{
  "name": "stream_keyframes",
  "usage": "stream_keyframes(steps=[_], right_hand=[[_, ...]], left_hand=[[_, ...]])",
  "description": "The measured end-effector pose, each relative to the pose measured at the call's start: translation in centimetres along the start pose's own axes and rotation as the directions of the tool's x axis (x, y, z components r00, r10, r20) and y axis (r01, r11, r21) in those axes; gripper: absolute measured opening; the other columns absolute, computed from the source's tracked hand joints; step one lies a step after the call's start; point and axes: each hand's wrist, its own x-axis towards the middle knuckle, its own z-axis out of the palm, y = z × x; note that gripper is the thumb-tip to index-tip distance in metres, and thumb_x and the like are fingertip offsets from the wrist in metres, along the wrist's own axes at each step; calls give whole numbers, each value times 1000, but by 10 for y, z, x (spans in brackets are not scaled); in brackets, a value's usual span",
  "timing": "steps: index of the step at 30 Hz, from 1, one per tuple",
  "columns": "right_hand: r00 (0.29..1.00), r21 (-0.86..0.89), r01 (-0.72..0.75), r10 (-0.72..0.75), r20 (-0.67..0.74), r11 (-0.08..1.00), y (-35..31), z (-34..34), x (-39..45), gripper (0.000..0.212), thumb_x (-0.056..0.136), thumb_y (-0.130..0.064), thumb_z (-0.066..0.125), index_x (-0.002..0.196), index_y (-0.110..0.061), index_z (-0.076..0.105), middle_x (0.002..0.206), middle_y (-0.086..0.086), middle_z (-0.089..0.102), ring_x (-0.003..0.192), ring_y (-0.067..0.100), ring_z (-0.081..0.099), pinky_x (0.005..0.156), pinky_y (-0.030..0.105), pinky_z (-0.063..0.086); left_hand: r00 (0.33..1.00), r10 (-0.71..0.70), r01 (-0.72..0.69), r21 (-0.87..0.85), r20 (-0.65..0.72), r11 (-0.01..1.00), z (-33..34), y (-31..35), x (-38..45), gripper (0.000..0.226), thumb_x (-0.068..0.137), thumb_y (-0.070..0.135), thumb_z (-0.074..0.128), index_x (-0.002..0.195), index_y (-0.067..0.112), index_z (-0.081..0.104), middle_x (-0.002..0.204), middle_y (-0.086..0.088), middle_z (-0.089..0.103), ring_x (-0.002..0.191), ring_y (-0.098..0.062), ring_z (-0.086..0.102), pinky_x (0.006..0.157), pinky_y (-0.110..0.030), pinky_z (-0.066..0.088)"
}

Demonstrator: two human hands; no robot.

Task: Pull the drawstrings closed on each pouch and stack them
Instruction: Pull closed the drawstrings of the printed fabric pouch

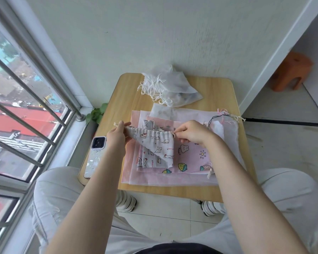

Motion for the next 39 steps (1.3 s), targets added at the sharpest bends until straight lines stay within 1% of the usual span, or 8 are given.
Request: stream_keyframes(steps=[7,15,20,23,27,31,34,39], right_hand=[[920,362,56,93,-381,930,10,5,11,15,98,-15,46,88,-17,56,73,3,65,56,15,60,54,29,46],[749,819,317,403,-526,479,8,11,8,18,101,-8,36,92,-3,50,76,11,59,59,20,62,56,27,57],[910,954,296,316,-267,-45,-4,7,-1,28,107,-17,25,91,-4,44,92,21,64,86,32,67,92,45,51],[954,944,234,242,-177,-232,-5,8,1,33,107,-21,27,83,-7,45,67,11,64,60,21,65,72,35,56],[970,987,159,187,-155,-5,-2,11,6,37,105,-25,37,69,-17,36,48,-6,35,35,8,26,39,20,25],[951,933,172,193,-241,317,1,19,4,37,102,-22,47,66,-15,39,44,-7,32,34,7,22,37,21,17],[870,753,173,260,-419,635,5,28,9,28,94,-22,60,71,-14,45,51,-3,41,39,12,32,42,20,27],[750,338,105,149,-645,935,12,22,5,30,92,-27,58,70,-17,40,66,-5,47,66,21,46,63,30,35]], left_hand=[[992,-73,65,-90,-99,994,-1,-9,3,34,103,31,47,95,8,71,82,-4,68,72,-13,63,65,-24,53],[959,-188,119,-302,-211,946,-4,-9,6,35,103,31,46,87,8,67,76,-6,66,64,-16,63,61,-26,55],[981,-36,153,-656,189,739,-6,-3,-9,36,104,31,42,86,8,64,66,-4,64,67,-20,67,71,-31,59],[932,37,247,-708,360,662,-4,2,-15,40,102,35,42,74,11,56,49,3,34,43,-11,38,65,-27,52],[905,-16,272,-551,424,789,0,4,-15,47,102,42,39,66,14,49,47,7,23,38,-7,20,40,-17,27],[949,-26,-9,110,314,994,7,4,-22,47,102,44,43,64,16,49,46,7,29,39,-10,21,39,-21,21],[944,206,-323,581,259,748,14,0,-34,47,101,41,44,70,9,60,47,9,41,42,-10,31,47,-25,27],[907,372,-394,712,199,581,12,-12,-34,53,102,40,42,75,-1,61,55,-5,53,47,-16,40,50,-28,29]])
